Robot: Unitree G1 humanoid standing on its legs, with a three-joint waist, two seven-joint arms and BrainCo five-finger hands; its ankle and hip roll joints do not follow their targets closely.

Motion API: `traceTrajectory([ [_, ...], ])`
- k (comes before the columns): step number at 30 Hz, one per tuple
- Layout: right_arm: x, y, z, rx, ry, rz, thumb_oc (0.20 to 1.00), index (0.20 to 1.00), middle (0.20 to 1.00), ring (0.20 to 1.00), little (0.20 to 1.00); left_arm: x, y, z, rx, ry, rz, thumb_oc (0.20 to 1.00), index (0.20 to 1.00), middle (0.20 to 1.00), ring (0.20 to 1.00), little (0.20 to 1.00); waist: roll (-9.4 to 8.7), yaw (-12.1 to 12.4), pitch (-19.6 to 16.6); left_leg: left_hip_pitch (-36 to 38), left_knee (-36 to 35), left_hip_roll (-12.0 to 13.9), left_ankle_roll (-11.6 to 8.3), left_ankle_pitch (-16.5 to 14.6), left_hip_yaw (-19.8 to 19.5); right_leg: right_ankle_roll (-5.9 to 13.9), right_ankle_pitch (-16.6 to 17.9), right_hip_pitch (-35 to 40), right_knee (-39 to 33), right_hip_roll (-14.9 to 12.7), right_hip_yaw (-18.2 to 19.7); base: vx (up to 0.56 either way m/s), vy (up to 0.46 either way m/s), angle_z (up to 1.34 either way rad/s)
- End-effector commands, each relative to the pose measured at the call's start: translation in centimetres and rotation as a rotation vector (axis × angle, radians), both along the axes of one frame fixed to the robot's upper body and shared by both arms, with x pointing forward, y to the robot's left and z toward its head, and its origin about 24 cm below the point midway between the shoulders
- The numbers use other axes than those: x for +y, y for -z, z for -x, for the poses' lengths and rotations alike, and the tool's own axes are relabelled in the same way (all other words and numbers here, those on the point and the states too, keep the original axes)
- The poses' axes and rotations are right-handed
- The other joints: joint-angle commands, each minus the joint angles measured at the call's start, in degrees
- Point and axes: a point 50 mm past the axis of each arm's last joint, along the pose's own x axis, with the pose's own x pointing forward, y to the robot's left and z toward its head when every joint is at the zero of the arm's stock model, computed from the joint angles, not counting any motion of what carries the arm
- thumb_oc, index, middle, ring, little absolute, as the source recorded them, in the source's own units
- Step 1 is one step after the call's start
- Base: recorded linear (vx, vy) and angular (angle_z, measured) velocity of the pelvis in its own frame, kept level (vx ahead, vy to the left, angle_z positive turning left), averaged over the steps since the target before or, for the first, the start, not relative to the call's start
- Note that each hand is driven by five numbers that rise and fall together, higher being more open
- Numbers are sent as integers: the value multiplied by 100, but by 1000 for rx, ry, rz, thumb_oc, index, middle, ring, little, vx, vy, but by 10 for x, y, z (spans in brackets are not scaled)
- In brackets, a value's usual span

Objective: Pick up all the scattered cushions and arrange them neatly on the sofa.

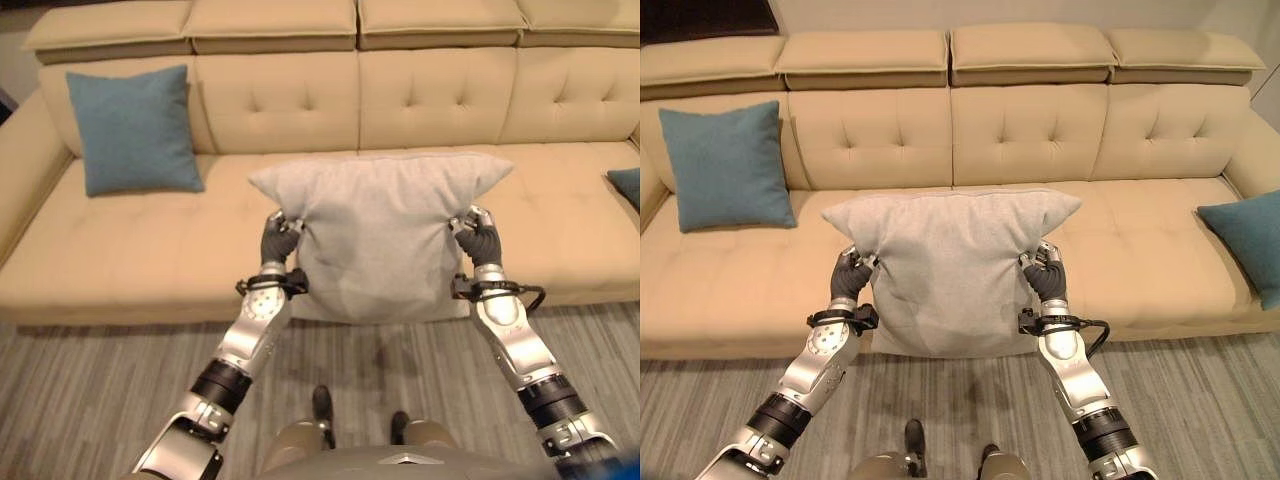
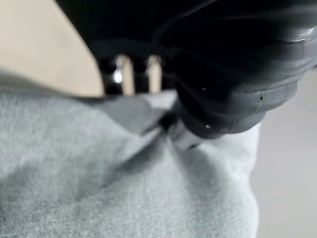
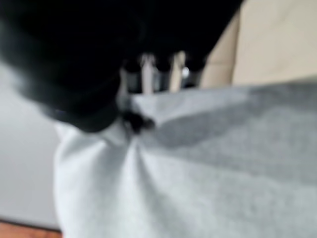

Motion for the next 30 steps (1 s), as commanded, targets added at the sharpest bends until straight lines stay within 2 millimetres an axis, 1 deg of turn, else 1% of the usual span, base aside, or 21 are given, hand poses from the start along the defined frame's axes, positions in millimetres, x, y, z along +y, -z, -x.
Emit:
traceTrajectory([
  [1, 48, -47, -4, -236, -228, -32, 200, 200, 200, 200, 200, -40, -50, 2, -262, 225, 35, 200, 200, 200, 200, 200, -45, 44, -183, 178, 278, 118, -69, -340, -271, 288, 1309, 177, 280, 126, 104, 130, 196, 4],
  [4, 48, -44, -3, -226, -226, -29, 200, 200, 200, 200, 200, -37, -51, 2, -266, 215, 17, 200, 200, 200, 200, 200, -28, 9, -191, 339, 274, 97, -43, -463, -290, 230, 1216, -81, 339, 128, 5, 131, 81, 3],
  [5, 49, -47, -5, -232, -236, -24, 200, 200, 200, 200, 200, -35, -51, 2, -268, 210, 12, 200, 200, 200, 200, 200, -41, -30, -219, 512, 186, 42, -60, -539, -327, 188, 1180, -329, -143, 183, -103, 218, 30, -8],
  [7, 51, -49, -7, -237, -246, -31, 200, 200, 200, 200, 200, -32, -50, 1, -266, 200, 6, 200, 200, 200, 200, 200, -100, -56, -242, 684, 86, -26, -106, -618, -323, 193, 1192, -413, -971, 170, -279, 281, -21, -18],
  [8, 52, -49, -8, -236, -251, -33, 200, 200, 200, 200, 200, -31, -50, 0, -263, 196, 7, 200, 200, 200, 200, 200, -113, -105, -231, 801, 22, -37, -155, -661, -378, 212, 1273, -393, -1518, 244, -339, 337, -84, -19],
  [9, 54, -49, -8, -235, -264, -25, 200, 200, 200, 200, 200, -31, -50, 0, -262, 192, 12, 200, 200, 200, 200, 200, -154, -172, -243, 925, -62, -87, -211, -678, -484, 274, 1439, -446, -2062, 355, -162, 260, -67, -10],
  [10, 54, -49, -8, -235, -264, -24, 200, 200, 200, 200, 200, -31, -50, 0, -262, 192, 13, 200, 200, 200, 200, 200, -143, -174, -236, 939, -68, -76, -214, -681, -487, 273, 1450, -422, -2088, 366, -169, 226, -64, -1],
  [12, 53, -48, -7, -231, -266, -6, 200, 200, 200, 200, 200, -32, -49, 0, -260, 192, 27, 200, 200, 200, 200, 200, -190, -211, -267, 983, -75, -103, -254, -705, -603, 283, 1499, -351, -2185, 488, 108, 191, -80, 21],
  [15, 50, -46, -7, -223, -262, 5, 200, 200, 200, 200, 200, -35, -47, 0, -256, 201, 37, 200, 200, 200, 200, 200, -204, -213, -364, 966, 15, -71, -322, -711, -636, 226, 1485, -162, -2259, 537, 243, 197, -107, 41],
  [16, 44, -45, -5, -220, -243, -1, 200, 200, 200, 200, 200, -42, -46, 1, -249, 228, 84, 200, 200, 200, 200, 200, -220, -279, -426, 715, 712, 59, -545, -625, -694, 74, 1395, 18, -2283, 579, 226, 208, -177, 20],
  [17, 41, -44, -4, -220, -237, -3, 200, 200, 200, 200, 200, -45, -45, 1, -243, 239, 85, 200, 200, 200, 200, 200, -234, -326, -438, 544, 1151, 160, -659, -523, -611, 4, 1332, 141, -2317, 557, 82, 248, -255, 7],
  [18, 37, -46, -3, -229, -224, -9, 200, 200, 200, 200, 200, -48, -45, 1, -244, 254, 80, 200, 200, 200, 200, 200, -285, -389, -405, 267, 1750, 343, -794, -295, -453, -106, 1297, 246, -2316, 539, 7, 138, -204, 39],
  [19, 35, -46, -2, -227, -216, -13, 200, 200, 200, 200, 200, -51, -46, 0, -243, 270, 86, 200, 200, 200, 200, 200, -335, -397, -341, 12, 2267, 397, -851, -149, -461, -210, 1234, 343, -2320, 522, -57, 87, -195, 115],
  [20, 35, -46, -3, -229, -220, -12, 200, 200, 200, 200, 200, -53, -47, -1, -245, 274, 96, 200, 200, 200, 200, 200, -371, -370, -279, -149, 2648, 346, -856, -116, -542, -290, 1147, 426, -2305, 533, -108, 90, -144, 112],
  [23, 33, -45, -1, -222, -212, -18, 200, 200, 200, 200, 200, -53, -44, 1, -232, 272, 98, 200, 200, 200, 200, 200, -417, -348, -283, -375, 2280, 487, -716, -169, -339, -311, 1021, 643, -2380, 531, -136, 141, -75, 27],
  [25, 30, -45, 0, -223, -197, -21, 200, 200, 200, 200, 200, -54, -44, 0, -229, 279, 88, 200, 200, 200, 200, 200, -439, -342, -321, -452, 1564, 545, -631, -274, -238, -245, 943, 758, -2458, 500, -185, 197, 4, 19],
  [26, 28, -44, 0, -225, -189, -18, 200, 200, 200, 200, 200, -55, -44, 0, -228, 284, 83, 200, 200, 200, 200, 200, -405, -336, -344, -482, 993, 577, -648, -135, -168, -213, 895, 814, -2494, 538, -191, 160, 29, 20],
  [27, 28, -44, 0, -225, -189, -18, 200, 200, 200, 200, 200, -55, -44, 0, -228, 284, 83, 200, 200, 200, 200, 200, -409, -335, -341, -469, 977, 572, -648, -126, -165, -212, 894, 820, -2494, 534, -189, 325, 99, 38],
  [28, 28, -43, 1, -225, -181, -19, 200, 200, 200, 200, 200, -55, -46, 0, -241, 278, 73, 200, 200, 200, 200, 200, -289, -209, -310, -760, 230, 620, -784, 516, -333, -222, 730, 1028, -2505, 675, -98, 244, 79, 36],
  [29, 28, -43, 1, -225, -181, -19, 200, 200, 200, 200, 200, -55, -46, 0, -240, 278, 73, 200, 200, 200, 200, 200, -293, -212, -307, -750, 219, 615, -785, 523, -334, -222, 724, 1033, -2503, 670, -100, 322, 113, 25],
  [30, 29, -43, 1, -225, -180, -22, 200, 200, 200, 200, 200, -54, -48, 0, -245, 269, 83, 200, 200, 200, 200, 200, -276, -157, -277, -829, 266, 593, -825, 608, -464, -231, 680, 1097, -2479, 690, -21, 152, 82, -15],
])
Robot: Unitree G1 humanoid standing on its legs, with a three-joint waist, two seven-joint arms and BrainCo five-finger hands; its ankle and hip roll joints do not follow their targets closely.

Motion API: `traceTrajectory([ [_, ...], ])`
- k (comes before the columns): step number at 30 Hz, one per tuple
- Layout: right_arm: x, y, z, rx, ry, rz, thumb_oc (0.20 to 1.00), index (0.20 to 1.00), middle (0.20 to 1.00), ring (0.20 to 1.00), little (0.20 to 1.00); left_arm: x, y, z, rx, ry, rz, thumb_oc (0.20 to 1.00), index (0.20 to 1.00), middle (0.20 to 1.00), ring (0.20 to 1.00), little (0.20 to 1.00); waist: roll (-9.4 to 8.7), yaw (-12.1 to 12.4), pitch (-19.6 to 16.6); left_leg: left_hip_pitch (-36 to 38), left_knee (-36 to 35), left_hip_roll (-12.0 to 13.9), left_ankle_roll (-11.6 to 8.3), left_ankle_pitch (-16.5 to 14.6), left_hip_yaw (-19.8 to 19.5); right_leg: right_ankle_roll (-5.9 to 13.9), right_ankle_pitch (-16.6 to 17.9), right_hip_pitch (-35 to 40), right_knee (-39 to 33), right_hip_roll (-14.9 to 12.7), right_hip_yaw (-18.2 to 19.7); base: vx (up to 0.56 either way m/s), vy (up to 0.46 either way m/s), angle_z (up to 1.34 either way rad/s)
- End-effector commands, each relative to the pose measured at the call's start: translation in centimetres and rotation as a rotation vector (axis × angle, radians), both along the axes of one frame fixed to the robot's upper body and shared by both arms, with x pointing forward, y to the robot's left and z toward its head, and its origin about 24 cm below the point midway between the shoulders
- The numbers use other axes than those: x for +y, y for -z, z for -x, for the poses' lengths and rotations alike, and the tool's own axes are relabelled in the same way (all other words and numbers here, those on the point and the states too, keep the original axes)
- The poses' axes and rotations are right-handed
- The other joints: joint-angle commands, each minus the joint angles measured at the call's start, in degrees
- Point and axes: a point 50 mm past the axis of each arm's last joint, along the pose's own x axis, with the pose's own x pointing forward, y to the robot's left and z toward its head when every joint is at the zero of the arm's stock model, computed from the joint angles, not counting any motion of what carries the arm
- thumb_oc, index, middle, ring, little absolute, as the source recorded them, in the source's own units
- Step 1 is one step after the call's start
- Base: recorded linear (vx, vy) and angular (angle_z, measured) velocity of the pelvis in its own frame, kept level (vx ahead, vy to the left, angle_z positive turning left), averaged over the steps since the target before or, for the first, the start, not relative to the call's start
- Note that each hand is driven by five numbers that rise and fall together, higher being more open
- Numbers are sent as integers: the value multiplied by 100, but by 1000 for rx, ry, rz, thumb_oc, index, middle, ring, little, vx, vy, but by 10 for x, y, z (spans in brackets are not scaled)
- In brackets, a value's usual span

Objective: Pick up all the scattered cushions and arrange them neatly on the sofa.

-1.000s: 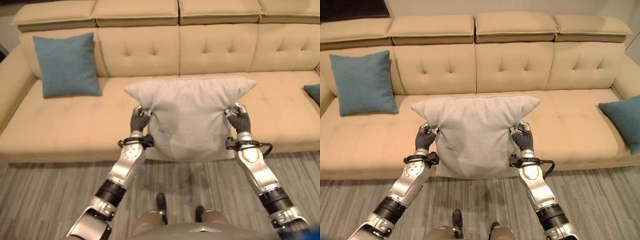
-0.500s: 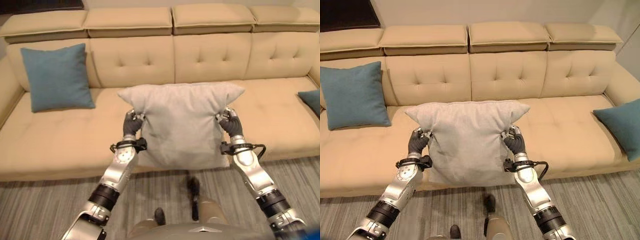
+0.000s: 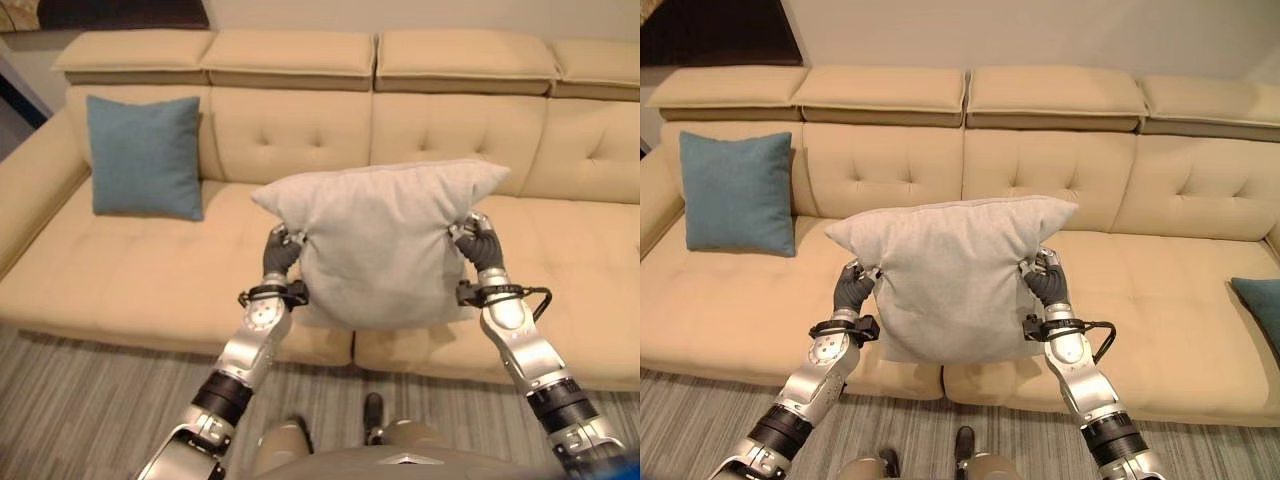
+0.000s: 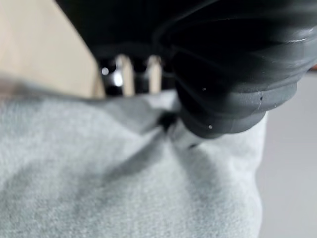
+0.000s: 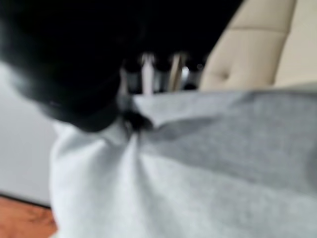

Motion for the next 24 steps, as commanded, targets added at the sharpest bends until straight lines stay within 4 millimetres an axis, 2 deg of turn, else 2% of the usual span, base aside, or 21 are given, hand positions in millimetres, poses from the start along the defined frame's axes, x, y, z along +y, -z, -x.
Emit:
traceTrajectory([
  [1, 43, -46, -1, -244, -187, -88, 200, 200, 200, 200, 200, -47, -57, -6, -288, 217, 81, 200, 200, 200, 200, 200, 80, 171, -280, -36, -541, -143, 69, 932, -250, 582, -402, 494, 321, -133, 620, 239, 131, -39],
  [4, 44, -43, 2, -236, -193, -88, 200, 200, 200, 200, 200, -46, -57, -3, -292, 221, 78, 200, 200, 200, 200, 200, 63, 192, -347, 106, -452, -243, 140, 804, -227, 671, -450, 563, 403, -262, 680, 280, 208, -58],
  [5, 45, -45, 1, -241, -198, -91, 200, 200, 200, 200, 200, -45, -59, -2, -299, 229, 71, 200, 200, 200, 200, 200, 70, 232, -394, 201, -405, -322, 238, 626, -184, 753, -452, 559, 517, -359, 741, 140, 125, -35],
  [6, 45, -45, 1, -241, -198, -91, 200, 200, 200, 200, 200, -45, -58, -2, -299, 229, 71, 200, 200, 200, 200, 200, 66, 242, -391, 206, -401, -323, 241, 619, -174, 755, -457, 559, 522, -362, 752, 199, 187, -51],
  [8, 49, -49, 0, -259, -208, -105, 200, 200, 200, 200, 200, -44, -63, -2, -317, 230, 58, 200, 200, 200, 200, 200, 76, 299, -398, 292, -284, -398, 380, 381, -75, 847, -474, 505, 836, -544, 729, 139, 182, -37],
  [10, 51, -48, -1, -254, -212, -106, 200, 200, 200, 200, 200, -42, -62, -2, -312, 223, 45, 200, 200, 200, 200, 200, 87, 343, -371, 408, -188, -464, 524, 204, 52, 948, -253, 260, 1479, -667, 845, 134, 219, -31],
  [11, 53, -49, 0, -258, -223, -104, 200, 200, 200, 200, 200, -40, -62, -2, -312, 219, 41, 200, 200, 200, 200, 200, 94, 348, -329, 509, -192, -500, 595, 170, 97, 1007, -6, 48, 1878, -709, 907, 98, 226, -40],
  [13, 58, -49, 0, -259, -246, -95, 200, 200, 200, 200, 200, -37, -60, -1, -307, 216, 36, 200, 200, 200, 200, 200, 214, 245, -176, 772, -279, -494, 751, 74, 147, 971, 290, -441, 2736, -763, 983, 86, 238, -24],
  [14, 58, -50, 0, -259, -246, -95, 200, 200, 200, 200, 200, -37, -60, -1, -308, 215, 36, 200, 200, 200, 200, 200, 208, 250, -174, 776, -282, -500, 752, 73, 155, 972, 279, -454, 2760, -768, 994, 128, 185, -14],
  [15, 58, -46, 2, -246, -247, -91, 200, 200, 200, 200, 200, -36, -59, 0, -308, 214, 25, 200, 200, 200, 200, 200, 243, 185, -182, 900, -339, -518, 766, -25, 160, 951, 249, -617, 2682, -830, 961, 91, 65, -13],
  [17, 57, -45, 3, -239, -249, -84, 200, 200, 200, 200, 200, -36, -58, 0, -304, 215, 26, 200, 200, 200, 200, 200, 247, 122, -201, 974, -389, -547, 748, -50, 125, 942, 211, -682, 2489, -783, 974, 169, 44, -8],
  [18, 56, -45, 1, -240, -250, -80, 200, 200, 200, 200, 200, -35, -57, 0, -302, 213, 22, 200, 200, 200, 200, 200, 214, 61, -224, 1100, -525, -614, 699, -83, 106, 972, 214, -798, 1836, -755, 931, 238, -7, -5],
  [20, 57, -47, 0, -248, -250, -83, 200, 200, 200, 200, 200, -34, -58, -1, -306, 210, 19, 200, 200, 200, 200, 200, 155, -9, -199, 1218, -559, -671, 638, -161, 50, 1066, 365, -856, 1057, -728, 929, 187, -39, -19],
  [21, 57, -47, 0, -248, -250, -82, 200, 200, 200, 200, 200, -34, -58, -1, -306, 209, 19, 200, 200, 200, 200, 200, 165, -14, -191, 1229, -557, -661, 636, -171, 43, 1066, 373, -827, 1029, -719, 918, 125, -43, -14],
  [22, 56, -46, 1, -243, -253, -84, 200, 200, 200, 200, 200, -33, -56, -1, -298, 207, 21, 200, 200, 200, 200, 200, 124, -48, -188, 1226, -497, -683, 622, -201, -43, 1074, 349, -750, 955, -629, 1123, 92, -38, 11],
  [24, 56, -45, 1, -236, -257, -72, 200, 200, 200, 200, 200, -33, -53, 1, -293, 205, 26, 200, 200, 200, 200, 200, 55, 36, -303, 1248, -451, -686, 575, -237, 23, 1109, 403, -378, 600, -718, 990, 151, -84, 24],
])
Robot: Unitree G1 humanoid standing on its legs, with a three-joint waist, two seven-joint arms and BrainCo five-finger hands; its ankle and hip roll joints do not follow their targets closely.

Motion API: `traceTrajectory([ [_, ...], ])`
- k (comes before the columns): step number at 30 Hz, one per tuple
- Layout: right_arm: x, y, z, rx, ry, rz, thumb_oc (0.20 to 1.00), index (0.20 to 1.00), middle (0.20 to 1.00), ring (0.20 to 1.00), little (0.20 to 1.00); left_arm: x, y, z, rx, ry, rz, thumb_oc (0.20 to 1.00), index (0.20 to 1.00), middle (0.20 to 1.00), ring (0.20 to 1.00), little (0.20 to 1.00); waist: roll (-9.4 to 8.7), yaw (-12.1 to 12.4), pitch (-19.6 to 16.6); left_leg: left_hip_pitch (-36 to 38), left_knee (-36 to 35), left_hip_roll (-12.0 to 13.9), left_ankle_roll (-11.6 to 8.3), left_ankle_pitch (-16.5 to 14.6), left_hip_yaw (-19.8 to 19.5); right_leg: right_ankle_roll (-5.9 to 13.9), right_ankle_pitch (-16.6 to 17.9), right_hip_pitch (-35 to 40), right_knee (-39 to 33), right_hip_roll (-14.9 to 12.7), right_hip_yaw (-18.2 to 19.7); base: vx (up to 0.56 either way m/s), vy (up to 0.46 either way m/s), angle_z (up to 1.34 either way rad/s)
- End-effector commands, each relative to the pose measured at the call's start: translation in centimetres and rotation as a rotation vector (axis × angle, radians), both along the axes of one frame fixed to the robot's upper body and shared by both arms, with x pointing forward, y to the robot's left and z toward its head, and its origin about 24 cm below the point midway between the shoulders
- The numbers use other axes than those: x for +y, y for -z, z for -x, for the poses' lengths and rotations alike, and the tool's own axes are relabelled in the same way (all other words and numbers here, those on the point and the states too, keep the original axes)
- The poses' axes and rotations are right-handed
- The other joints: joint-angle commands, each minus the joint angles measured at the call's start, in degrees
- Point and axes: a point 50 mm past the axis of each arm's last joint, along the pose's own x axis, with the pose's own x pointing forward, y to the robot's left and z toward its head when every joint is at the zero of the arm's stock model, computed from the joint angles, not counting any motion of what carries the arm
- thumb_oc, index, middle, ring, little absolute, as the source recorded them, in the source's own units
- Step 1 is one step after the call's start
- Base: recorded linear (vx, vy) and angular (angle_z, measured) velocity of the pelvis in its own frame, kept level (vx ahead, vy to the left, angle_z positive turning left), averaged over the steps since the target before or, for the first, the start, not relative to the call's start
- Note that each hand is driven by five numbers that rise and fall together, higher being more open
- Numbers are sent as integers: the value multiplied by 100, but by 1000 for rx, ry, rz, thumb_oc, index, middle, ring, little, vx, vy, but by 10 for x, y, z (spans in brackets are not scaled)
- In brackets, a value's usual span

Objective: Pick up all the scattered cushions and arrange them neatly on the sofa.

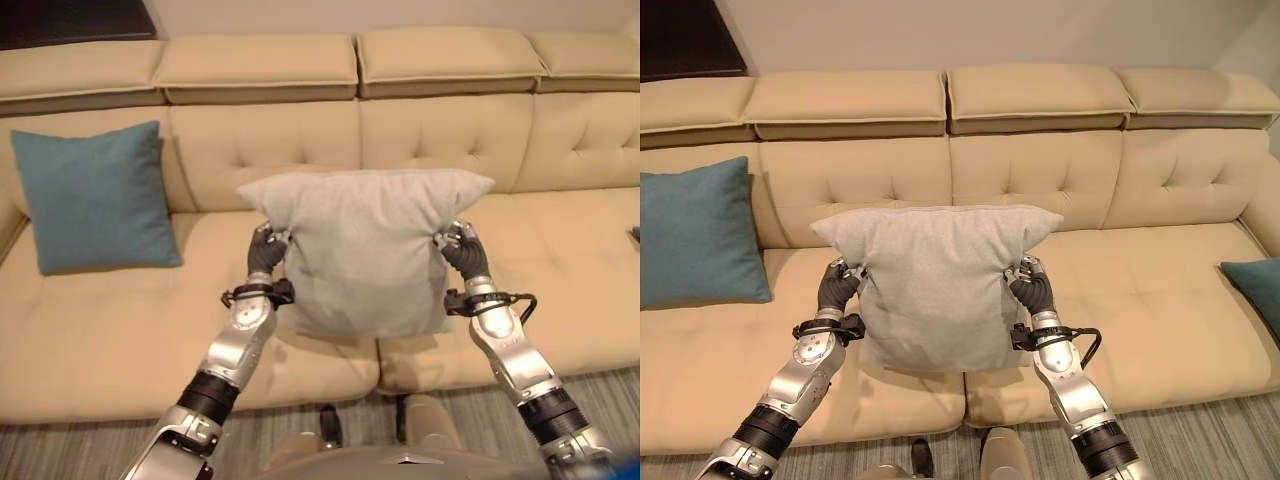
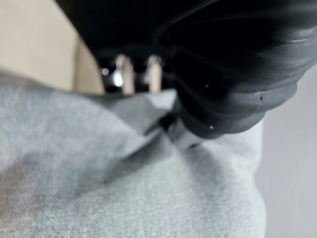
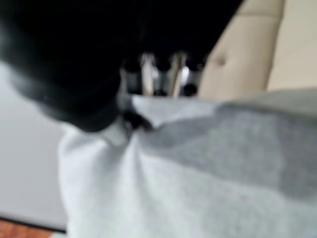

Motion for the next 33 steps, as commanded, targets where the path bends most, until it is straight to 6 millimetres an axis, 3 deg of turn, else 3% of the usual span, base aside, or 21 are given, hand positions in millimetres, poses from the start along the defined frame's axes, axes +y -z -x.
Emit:
traceTrajectory([
  [1, 39, -50, -9, -251, -182, -69, 200, 200, 200, 200, 200, -53, -54, -1, -292, 253, 59, 200, 200, 200, 200, 200, -167, 70, -411, 25, 509, 197, -319, -330, -244, 92, 626, 465, -762, 69, -25, 152, -85, 7],
  [5, 37, -54, -11, -267, -180, -60, 200, 200, 200, 200, 200, -52, -57, -2, -301, 244, 75, 200, 200, 200, 200, 200, -105, 124, -620, 155, 266, 256, -407, -242, -271, 41, 521, 752, -1052, 134, -115, 126, -76, 3],
  [12, 34, -62, -18, -290, -160, -21, 200, 200, 200, 200, 200, -59, -71, -17, -337, 229, 58, 200, 200, 200, 200, 200, -3, 70, -662, 197, 34, 345, -555, -130, -335, -42, 392, 994, -1365, 189, -363, 57, -67, 13],
  [14, 37, -70, -24, -317, -158, -14, 200, 200, 200, 200, 200, -63, -80, -24, -364, 222, 49, 200, 200, 200, 200, 200, 14, 50, -613, 106, 48, 359, -584, -117, -345, -59, 390, 951, -1394, 194, -397, -68, -58, 9],
  [15, 41, -83, -33, -361, -157, -12, 200, 200, 200, 200, 200, -68, -92, -34, -392, 209, 42, 200, 200, 200, 200, 200, 25, 38, -493, -87, 108, 380, -612, -111, -354, -84, 402, 848, -1412, 195, -421, -90, -37, 17],
  [17, 44, -88, -37, -376, -158, -7, 200, 200, 200, 200, 200, -70, -96, -38, -397, 203, 42, 200, 200, 200, 200, 200, 35, 31, -453, -191, 149, 389, -624, -111, -358, -89, 417, 779, -1422, 195, -419, -106, -42, 13],
  [20, 56, -110, -53, -436, -161, 3, 200, 200, 200, 200, 200, -73, -118, -54, -456, 176, 5, 200, 200, 200, 200, 200, 62, 26, -266, -631, 322, 405, -634, -83, -370, -91, 519, 384, -1407, 196, -377, -178, -44, 0],
  [21, 62, -127, -62, -483, -161, 26, 200, 200, 200, 200, 200, -73, -137, -63, -506, 154, -18, 200, 200, 200, 200, 200, 81, 53, -193, -949, 373, 415, -642, -19, -359, -86, 612, 35, -1375, 201, -346, -238, -45, -4],
  [26, 76, -180, -81, -616, -142, 63, 200, 200, 200, 200, 200, -75, -187, -82, -631, 106, -64, 200, 200, 200, 200, 200, 78, 109, -170, -1748, 479, 443, -674, 149, -369, -112, 787, -775, -1267, 262, -270, -113, -44, -5],
  [28, 79, -188, -82, -636, -140, 60, 200, 200, 200, 200, 200, -76, -195, -84, -648, 101, -84, 200, 200, 200, 200, 200, 72, 114, -173, -1846, 469, 437, -676, 182, -372, -100, 823, -884, -1259, 280, -262, -35, -32, -2],
  [31, 85, -216, -89, -698, -117, 42, 200, 200, 200, 200, 200, -78, -234, -92, -740, 46, -152, 200, 200, 200, 200, 200, 82, 128, -136, -2208, 276, 448, -710, 390, -444, -75, 965, -1328, -1331, 329, -225, -16, -52, -11],
  [33, 87, -225, -90, -719, -112, 51, 200, 200, 200, 200, 200, -77, -245, -93, -767, 24, -158, 200, 200, 200, 200, 200, 87, 136, -145, -2324, 178, 454, -722, 464, -476, -57, 1015, -1456, -1399, 346, -221, 19, -37, -5],
])
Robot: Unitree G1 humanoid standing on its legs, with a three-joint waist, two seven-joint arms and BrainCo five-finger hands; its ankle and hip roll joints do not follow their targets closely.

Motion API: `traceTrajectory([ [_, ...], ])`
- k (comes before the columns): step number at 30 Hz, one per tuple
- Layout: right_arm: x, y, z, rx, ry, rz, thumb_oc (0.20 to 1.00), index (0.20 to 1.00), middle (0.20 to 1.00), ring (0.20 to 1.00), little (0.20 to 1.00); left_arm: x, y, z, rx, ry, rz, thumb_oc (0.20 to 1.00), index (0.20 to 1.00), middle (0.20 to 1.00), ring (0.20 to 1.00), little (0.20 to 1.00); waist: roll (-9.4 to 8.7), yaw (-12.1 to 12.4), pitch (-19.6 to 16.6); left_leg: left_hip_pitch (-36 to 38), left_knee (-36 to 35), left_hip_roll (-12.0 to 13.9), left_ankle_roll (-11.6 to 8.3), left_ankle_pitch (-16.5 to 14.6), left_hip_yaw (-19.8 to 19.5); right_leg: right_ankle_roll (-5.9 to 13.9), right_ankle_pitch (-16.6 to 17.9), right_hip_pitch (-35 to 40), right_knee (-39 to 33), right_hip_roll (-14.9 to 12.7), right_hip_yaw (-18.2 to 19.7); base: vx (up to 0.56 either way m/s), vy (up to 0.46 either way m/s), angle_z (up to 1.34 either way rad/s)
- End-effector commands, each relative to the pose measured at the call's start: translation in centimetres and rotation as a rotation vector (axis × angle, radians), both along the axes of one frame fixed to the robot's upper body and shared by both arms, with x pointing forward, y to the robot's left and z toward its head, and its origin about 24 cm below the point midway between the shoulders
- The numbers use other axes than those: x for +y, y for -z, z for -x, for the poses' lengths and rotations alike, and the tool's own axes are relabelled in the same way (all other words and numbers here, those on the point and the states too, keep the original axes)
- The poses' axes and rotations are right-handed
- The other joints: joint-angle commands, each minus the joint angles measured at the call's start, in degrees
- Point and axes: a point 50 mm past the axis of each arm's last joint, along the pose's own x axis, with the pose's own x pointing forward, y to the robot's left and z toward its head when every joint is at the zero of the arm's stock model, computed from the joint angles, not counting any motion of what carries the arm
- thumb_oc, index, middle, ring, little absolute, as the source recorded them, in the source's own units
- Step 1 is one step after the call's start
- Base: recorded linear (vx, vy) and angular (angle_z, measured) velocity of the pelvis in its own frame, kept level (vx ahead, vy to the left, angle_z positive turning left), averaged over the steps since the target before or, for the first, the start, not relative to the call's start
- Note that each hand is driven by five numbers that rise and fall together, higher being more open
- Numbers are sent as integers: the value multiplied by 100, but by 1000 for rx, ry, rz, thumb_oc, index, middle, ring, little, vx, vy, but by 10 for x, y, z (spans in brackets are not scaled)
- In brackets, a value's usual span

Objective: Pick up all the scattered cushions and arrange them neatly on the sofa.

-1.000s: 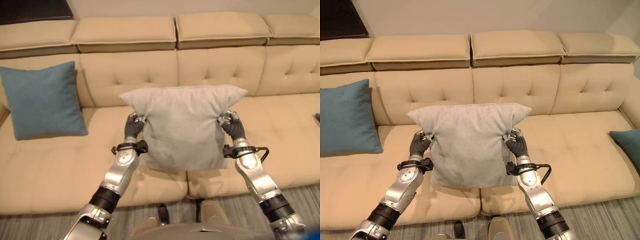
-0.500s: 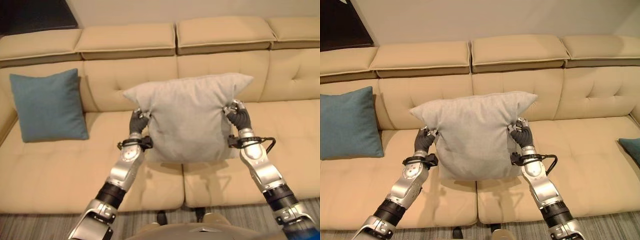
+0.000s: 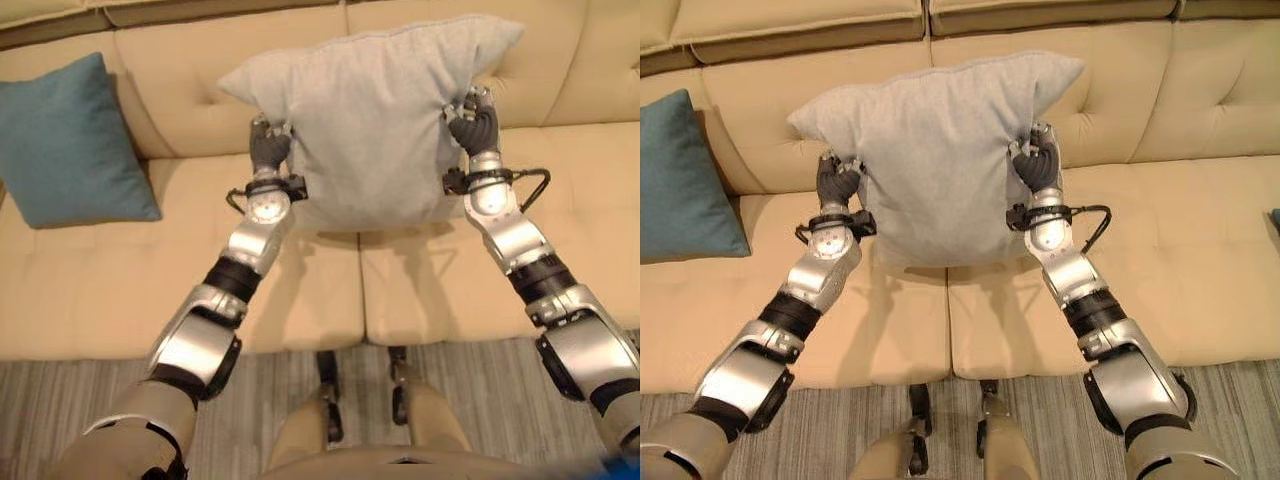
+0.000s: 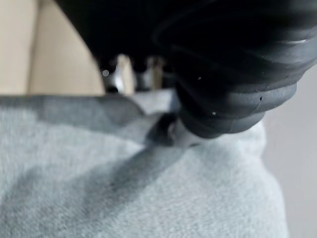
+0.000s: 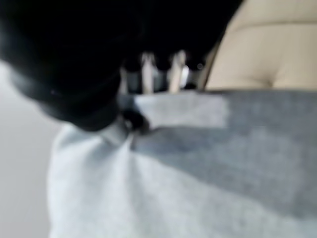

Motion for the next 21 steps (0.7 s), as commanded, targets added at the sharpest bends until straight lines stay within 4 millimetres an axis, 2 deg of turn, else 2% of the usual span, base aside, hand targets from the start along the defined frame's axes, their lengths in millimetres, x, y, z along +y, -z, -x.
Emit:
traceTrajectory([
  [1, 71, -61, 20, -261, -278, 5, 200, 200, 200, 200, 200, -57, -89, 16, -396, 181, -119, 200, 200, 200, 200, 200, -370, 18, -88, -33, 271, -40, -131, -196, -133, 540, 13, 96, -51, -223, 192, 19, -36, -1],
  [5, 77, -70, 16, -271, -278, 24, 200, 200, 200, 200, 200, -55, -103, 14, -421, 146, -144, 200, 200, 200, 200, 200, -340, 32, -77, -209, 122, -17, -172, -55, -177, 549, 78, -88, -140, -211, 155, 22, -29, -4],
  [6, 83, -77, 15, -280, -280, 60, 200, 200, 200, 200, 200, -55, -112, 13, -437, 142, -141, 200, 200, 200, 200, 200, -306, 44, -48, -296, 47, -19, -191, 10, -204, 553, 106, -201, -177, -207, 143, 5, -39, -2],
  [8, 85, -86, 11, -287, -256, 115, 200, 200, 200, 200, 200, -57, -117, 13, -442, 150, -128, 200, 200, 200, 200, 200, -262, 88, 15, -466, -83, -10, -235, 140, -272, 546, 148, -352, -241, -196, 93, 15, -54, 2],
  [13, 84, -94, 9, -302, -230, 165, 200, 200, 200, 200, 200, -58, -112, 9, -413, 143, -146, 200, 200, 200, 200, 200, -251, 126, 73, -634, -163, 6, -289, 253, -362, 534, 184, -518, -270, -187, 22, 5, -37, 15],
  [21, 75, -104, 4, -310, -172, 195, 200, 200, 200, 200, 200, -49, -98, -3, -330, 86, -139, 200, 200, 200, 200, 200, -277, 142, 128, -992, -326, 57, -376, 417, -461, 554, 244, -915, -301, -145, -43, -8, -28, 7],
])
